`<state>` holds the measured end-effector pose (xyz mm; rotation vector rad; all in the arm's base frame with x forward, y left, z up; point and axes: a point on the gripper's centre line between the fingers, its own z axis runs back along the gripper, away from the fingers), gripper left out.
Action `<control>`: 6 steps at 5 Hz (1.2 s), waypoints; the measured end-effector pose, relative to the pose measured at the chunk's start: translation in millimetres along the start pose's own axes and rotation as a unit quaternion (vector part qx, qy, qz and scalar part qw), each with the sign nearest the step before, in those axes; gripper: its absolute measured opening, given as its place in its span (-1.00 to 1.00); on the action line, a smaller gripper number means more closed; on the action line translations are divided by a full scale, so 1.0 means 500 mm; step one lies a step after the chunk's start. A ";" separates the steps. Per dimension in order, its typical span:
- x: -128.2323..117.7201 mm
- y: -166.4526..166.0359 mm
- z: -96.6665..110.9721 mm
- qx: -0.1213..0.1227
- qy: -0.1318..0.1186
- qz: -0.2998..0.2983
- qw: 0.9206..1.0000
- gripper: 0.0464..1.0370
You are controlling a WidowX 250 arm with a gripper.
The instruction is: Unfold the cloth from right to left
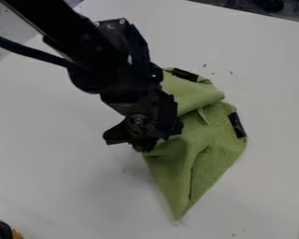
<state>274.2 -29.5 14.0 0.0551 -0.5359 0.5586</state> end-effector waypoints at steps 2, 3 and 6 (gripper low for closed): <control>0.035 -0.020 0.010 0.022 0.054 -0.117 0.991 -0.18; 0.066 -0.028 0.028 0.044 0.075 -0.167 0.982 0.43; 0.125 -0.104 0.046 0.010 0.146 -0.300 0.943 0.93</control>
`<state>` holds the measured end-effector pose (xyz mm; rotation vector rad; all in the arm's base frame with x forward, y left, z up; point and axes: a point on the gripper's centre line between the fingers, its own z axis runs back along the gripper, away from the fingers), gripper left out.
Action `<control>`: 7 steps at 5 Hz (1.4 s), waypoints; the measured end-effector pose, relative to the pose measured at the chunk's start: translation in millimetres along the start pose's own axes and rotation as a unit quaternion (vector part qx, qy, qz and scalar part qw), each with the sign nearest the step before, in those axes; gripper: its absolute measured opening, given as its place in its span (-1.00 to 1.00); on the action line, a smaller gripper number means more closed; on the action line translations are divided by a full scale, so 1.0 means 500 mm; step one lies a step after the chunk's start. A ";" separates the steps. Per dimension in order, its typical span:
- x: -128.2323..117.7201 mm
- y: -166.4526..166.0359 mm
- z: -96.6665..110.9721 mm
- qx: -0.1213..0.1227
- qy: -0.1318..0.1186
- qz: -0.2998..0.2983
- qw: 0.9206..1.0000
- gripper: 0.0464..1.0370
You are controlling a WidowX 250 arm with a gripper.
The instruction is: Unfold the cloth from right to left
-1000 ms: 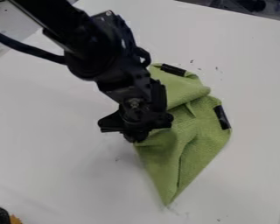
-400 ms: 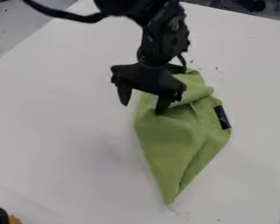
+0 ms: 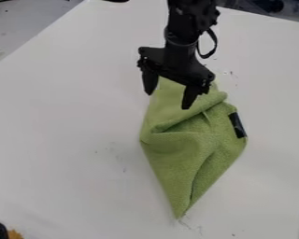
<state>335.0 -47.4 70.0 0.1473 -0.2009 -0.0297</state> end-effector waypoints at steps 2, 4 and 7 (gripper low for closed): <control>0.027 -0.076 -0.047 -0.042 -0.006 -0.020 0.999 0.93; 0.044 -0.057 -0.065 -0.023 -0.007 -0.029 0.999 0.93; 0.053 -0.044 -0.086 -0.016 -0.013 -0.024 0.999 -0.36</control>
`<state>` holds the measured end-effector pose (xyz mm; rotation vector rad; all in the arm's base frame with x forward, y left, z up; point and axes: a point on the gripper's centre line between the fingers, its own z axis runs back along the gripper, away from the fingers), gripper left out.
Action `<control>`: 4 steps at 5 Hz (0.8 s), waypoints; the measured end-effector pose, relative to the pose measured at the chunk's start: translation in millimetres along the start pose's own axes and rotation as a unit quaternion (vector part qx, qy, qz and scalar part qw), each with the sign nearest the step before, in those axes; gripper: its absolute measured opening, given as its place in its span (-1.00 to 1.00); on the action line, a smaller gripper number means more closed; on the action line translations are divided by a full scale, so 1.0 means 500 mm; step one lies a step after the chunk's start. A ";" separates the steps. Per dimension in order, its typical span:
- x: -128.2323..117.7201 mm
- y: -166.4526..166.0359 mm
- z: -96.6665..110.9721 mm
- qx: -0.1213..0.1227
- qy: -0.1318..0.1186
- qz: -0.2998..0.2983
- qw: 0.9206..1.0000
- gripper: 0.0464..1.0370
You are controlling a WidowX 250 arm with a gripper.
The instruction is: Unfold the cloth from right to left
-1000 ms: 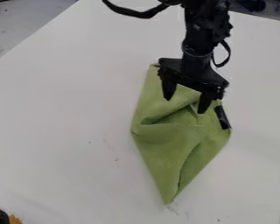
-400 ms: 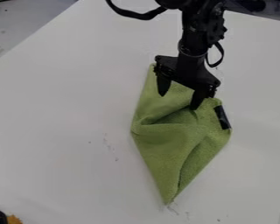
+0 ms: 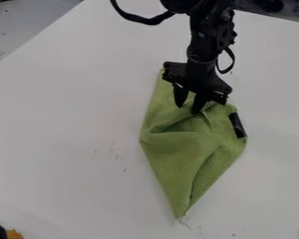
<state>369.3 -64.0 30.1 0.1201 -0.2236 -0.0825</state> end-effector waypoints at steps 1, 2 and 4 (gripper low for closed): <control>0.001 -0.002 0.000 -0.003 -0.002 -0.002 1.000 -0.80; -0.004 0.008 -0.002 0.011 0.003 0.001 1.000 -0.97; -0.031 0.131 0.074 0.068 -0.062 0.078 0.993 -0.99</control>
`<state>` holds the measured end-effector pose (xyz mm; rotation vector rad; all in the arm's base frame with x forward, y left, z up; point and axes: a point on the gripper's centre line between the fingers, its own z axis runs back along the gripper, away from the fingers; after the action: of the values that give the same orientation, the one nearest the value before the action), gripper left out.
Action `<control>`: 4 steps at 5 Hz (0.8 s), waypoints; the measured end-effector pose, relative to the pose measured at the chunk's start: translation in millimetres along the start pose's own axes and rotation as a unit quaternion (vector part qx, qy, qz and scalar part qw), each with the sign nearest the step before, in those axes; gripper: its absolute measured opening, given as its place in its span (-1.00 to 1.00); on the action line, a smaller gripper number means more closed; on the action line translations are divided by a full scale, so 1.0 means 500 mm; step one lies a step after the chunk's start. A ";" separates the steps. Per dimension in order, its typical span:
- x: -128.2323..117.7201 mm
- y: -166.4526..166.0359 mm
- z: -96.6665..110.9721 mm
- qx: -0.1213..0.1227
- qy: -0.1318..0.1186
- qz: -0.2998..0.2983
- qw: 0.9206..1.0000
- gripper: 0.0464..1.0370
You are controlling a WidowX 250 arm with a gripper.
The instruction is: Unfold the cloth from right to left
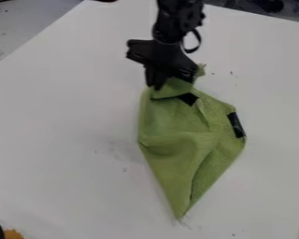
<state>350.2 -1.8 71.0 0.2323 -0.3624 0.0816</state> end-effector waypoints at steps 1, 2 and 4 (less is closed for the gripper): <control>-0.048 0.045 -0.013 -0.007 -0.014 0.053 0.998 -0.99; -0.092 0.063 -0.051 -0.032 -0.025 0.098 0.994 -0.96; -0.094 0.076 -0.068 -0.036 -0.012 0.095 0.995 -0.37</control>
<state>313.4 41.3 31.2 0.1264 -0.4104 0.2523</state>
